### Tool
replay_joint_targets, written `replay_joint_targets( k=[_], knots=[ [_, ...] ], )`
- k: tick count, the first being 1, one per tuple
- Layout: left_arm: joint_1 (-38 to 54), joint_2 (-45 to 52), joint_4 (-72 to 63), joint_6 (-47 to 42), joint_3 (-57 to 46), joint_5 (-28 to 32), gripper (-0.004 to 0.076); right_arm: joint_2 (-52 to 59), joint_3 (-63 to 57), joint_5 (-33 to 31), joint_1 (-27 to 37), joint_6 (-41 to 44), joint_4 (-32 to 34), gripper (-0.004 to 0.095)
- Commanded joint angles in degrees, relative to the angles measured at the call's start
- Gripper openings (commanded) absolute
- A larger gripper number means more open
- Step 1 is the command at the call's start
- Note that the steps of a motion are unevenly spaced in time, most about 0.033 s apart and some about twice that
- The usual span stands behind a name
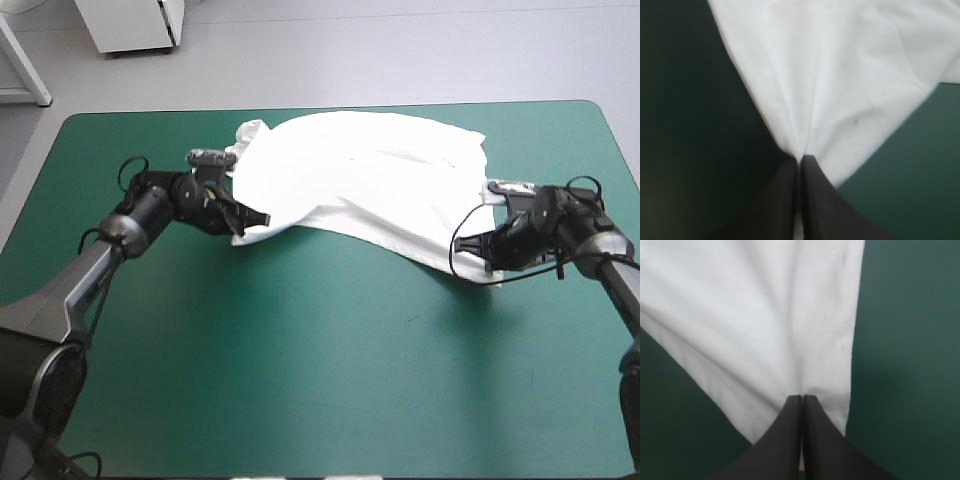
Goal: Fold the cloth
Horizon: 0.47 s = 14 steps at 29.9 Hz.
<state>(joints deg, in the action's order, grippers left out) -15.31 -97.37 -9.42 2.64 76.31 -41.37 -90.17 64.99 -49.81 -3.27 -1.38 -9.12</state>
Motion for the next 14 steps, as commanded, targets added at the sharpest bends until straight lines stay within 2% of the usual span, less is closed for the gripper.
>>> replay_joint_targets(
  k=[1,7,14],
  knots=[
    [-0.2,10.6,-1.7,0.9,-10.7,4.0,-0.0009,7.7,-6.5,1.5,0.1,-0.6,-0.4,-0.0019],
    [-0.2,21.7,-2.5,1.2,-26.1,-0.2,-0.0009,15.9,-16.4,-3.8,0.1,-0.4,1.4,-0.0019],
    [-0.2,32.9,-8.0,2.4,-37.7,-9.6,-0.0009,23.2,-23.1,-10.7,0.1,0.1,4.1,-0.0019]
  ],
)
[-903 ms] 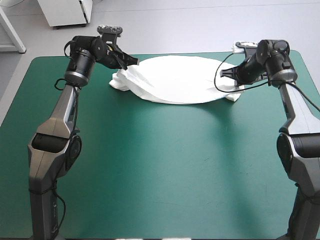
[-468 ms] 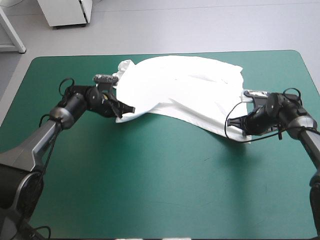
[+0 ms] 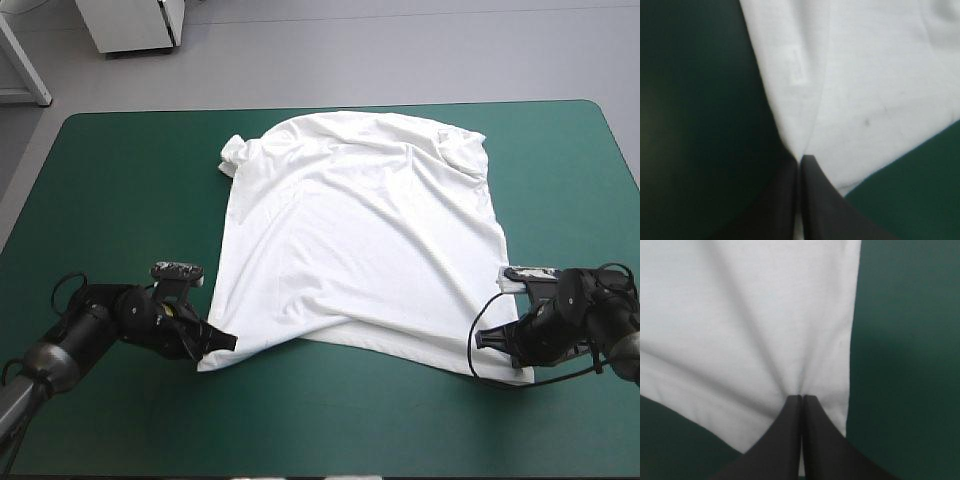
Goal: Fold the cloth
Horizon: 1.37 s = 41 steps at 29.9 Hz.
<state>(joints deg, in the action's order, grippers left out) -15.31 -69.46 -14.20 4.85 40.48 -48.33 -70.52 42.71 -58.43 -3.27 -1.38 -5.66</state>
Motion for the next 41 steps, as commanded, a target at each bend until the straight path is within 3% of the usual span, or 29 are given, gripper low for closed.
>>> replay_joint_targets(
  k=[1,10,23,27,33,37,41],
  knots=[
    [-0.2,6.5,-3.7,0.2,-3.1,-3.6,-0.0009,4.5,-2.1,-2.8,0.1,0.2,0.4,-0.0019],
    [-0.2,15.9,-4.2,0.2,-9.5,-12.3,-0.0009,12.5,-8.7,-10.0,0.1,1.4,0.4,-0.0019],
    [-0.2,18.2,-9.9,0.0,-9.5,-15.3,0.0007,16.8,-8.4,-11.3,0.1,5.3,0.2,0.0008],
    [-0.2,18.2,-10.4,1.9,-5.9,-17.8,0.0132,16.8,-5.1,-11.3,0.1,5.3,-3.2,0.0187],
    [-0.2,18.2,-9.4,2.5,1.8,-20.4,0.041,16.8,1.4,-11.3,0.1,5.2,-4.7,0.0505],
    [-0.2,18.2,-6.3,2.5,6.5,-22.4,0.0447,16.8,6.1,-11.3,0.1,5.2,-4.4,0.0529],
    [-0.2,17.7,-3.1,2.5,12.4,-19.7,0.0447,16.8,13.5,-11.3,0.1,4.9,-3.6,0.0528]
  ],
)
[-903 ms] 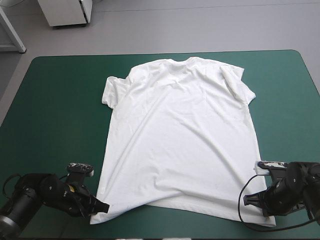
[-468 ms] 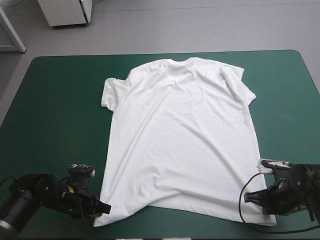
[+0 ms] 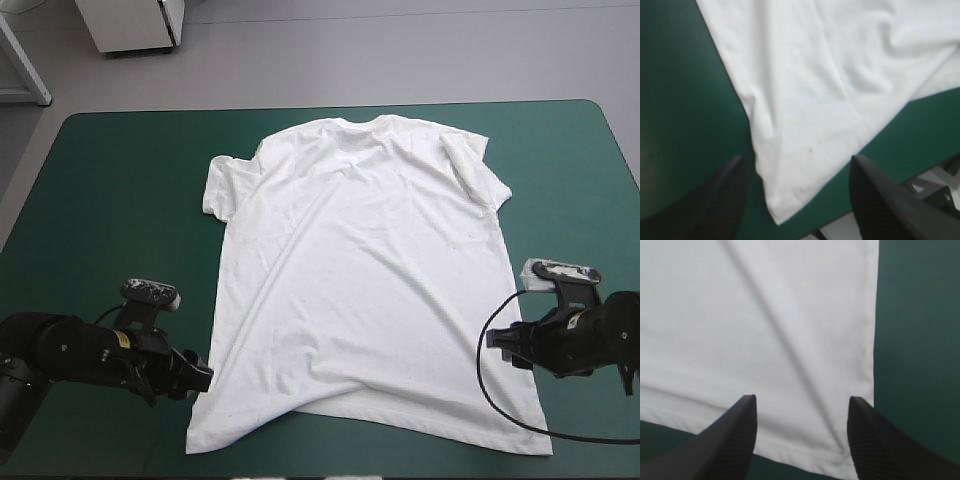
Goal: Fold the cloth
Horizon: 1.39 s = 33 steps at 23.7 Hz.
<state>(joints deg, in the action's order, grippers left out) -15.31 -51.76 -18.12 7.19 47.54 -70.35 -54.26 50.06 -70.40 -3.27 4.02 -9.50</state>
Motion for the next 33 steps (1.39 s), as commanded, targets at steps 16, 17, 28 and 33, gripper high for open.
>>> replay_joint_targets(
  k=[16,17,28,33],
  knots=[
    [-0.2,-24.4,13.4,-2.2,27.1,8.9,0.044,-2.5,25.7,0.7,0.1,-2.4,7.2,0.0425],
    [-0.2,-26.0,13.6,-2.4,27.1,10.4,0.044,-2.7,25.7,0.7,0.1,-2.4,7.2,0.0425],
    [-0.1,-52.7,15.2,-3.0,42.2,18.1,0.0368,-4.1,25.7,0.7,0.1,-1.1,6.6,0.0408],
    [0.8,-61.1,17.6,-5.9,49.4,12.1,0.0368,-4.1,25.7,0.7,0.1,-1.1,7.5,0.0389]
  ],
)
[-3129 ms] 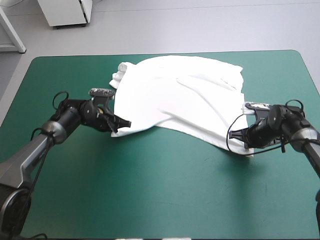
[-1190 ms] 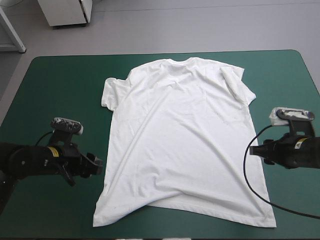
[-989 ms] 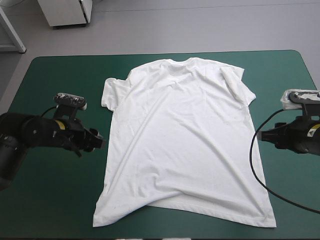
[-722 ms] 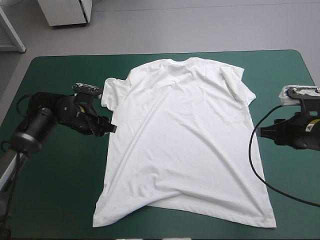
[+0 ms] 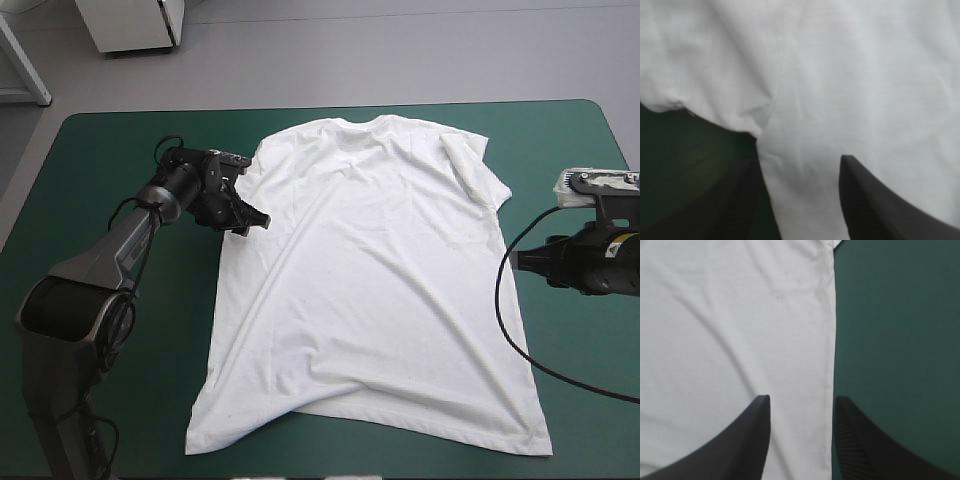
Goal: Fold the cloth
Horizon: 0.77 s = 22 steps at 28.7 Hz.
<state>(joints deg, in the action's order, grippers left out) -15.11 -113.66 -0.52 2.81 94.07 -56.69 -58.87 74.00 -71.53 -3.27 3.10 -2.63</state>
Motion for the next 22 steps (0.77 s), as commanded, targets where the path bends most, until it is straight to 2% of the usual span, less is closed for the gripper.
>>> replay_joint_targets(
  k=[1,9,12,13,15,22],
  knots=[
    [1.1,0.1,-0.2,-1.7,3.0,-2.4,0.0367,0.5,1.8,1.8,0.1,-0.1,1.2,0.0389],
    [1.9,-2.5,-3.0,-1.5,2.8,-1.3,0.0349,0.5,1.8,1.8,0.1,0.0,3.6,0.0389],
    [1.9,-3.7,-8.4,-0.5,2.8,-0.8,0.0202,0.3,1.8,1.8,0.1,0.3,3.8,0.0389],
    [1.8,-4.2,-10.4,0.2,2.8,-0.5,0.0115,0.1,1.8,1.8,0.1,0.3,4.0,0.0389],
    [1.7,-4.8,-12.1,0.8,2.8,-0.5,-0.0008,-0.2,1.8,1.8,0.1,0.3,4.0,0.0389],
    [1.7,-5.4,-11.0,1.6,2.8,-1.6,-0.0009,-2.4,1.8,2.8,0.1,0.9,4.0,0.0389]
  ],
)
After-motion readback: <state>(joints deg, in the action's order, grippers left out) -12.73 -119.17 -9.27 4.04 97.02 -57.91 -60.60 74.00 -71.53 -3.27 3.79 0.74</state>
